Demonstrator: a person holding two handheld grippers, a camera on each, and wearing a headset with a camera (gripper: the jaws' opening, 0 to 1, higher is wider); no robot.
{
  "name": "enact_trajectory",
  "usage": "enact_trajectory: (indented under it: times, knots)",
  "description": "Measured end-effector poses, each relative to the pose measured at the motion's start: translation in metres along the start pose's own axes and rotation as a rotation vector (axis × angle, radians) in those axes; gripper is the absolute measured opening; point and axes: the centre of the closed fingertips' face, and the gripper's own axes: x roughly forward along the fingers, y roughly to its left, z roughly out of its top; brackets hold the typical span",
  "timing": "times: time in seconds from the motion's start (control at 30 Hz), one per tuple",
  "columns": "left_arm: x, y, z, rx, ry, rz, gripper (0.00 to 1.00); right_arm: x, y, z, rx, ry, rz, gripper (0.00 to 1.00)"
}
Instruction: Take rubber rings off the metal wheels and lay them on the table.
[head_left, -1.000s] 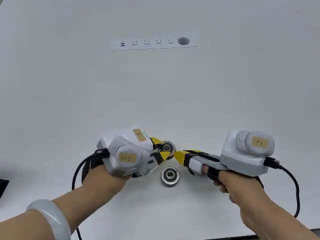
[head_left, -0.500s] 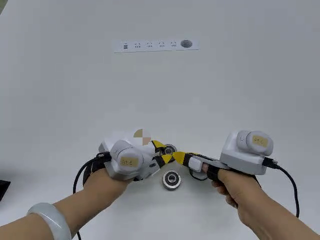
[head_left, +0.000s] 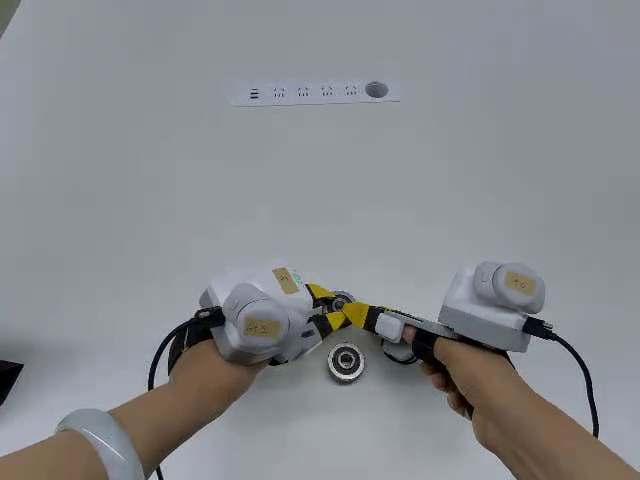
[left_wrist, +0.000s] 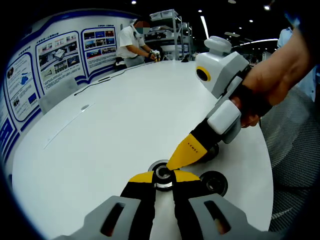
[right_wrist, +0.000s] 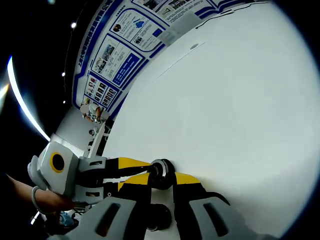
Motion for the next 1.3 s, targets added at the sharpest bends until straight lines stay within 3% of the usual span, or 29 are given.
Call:
enact_trajectory:
  times: [1.3]
  knots:
    - [0.0005, 0.0, -0.0004, -0.001, -0.003, -0.002, 0.13, -0.0038, 0.0045, 0.0005, 0.022, -0.016, 0.045, 0.19]
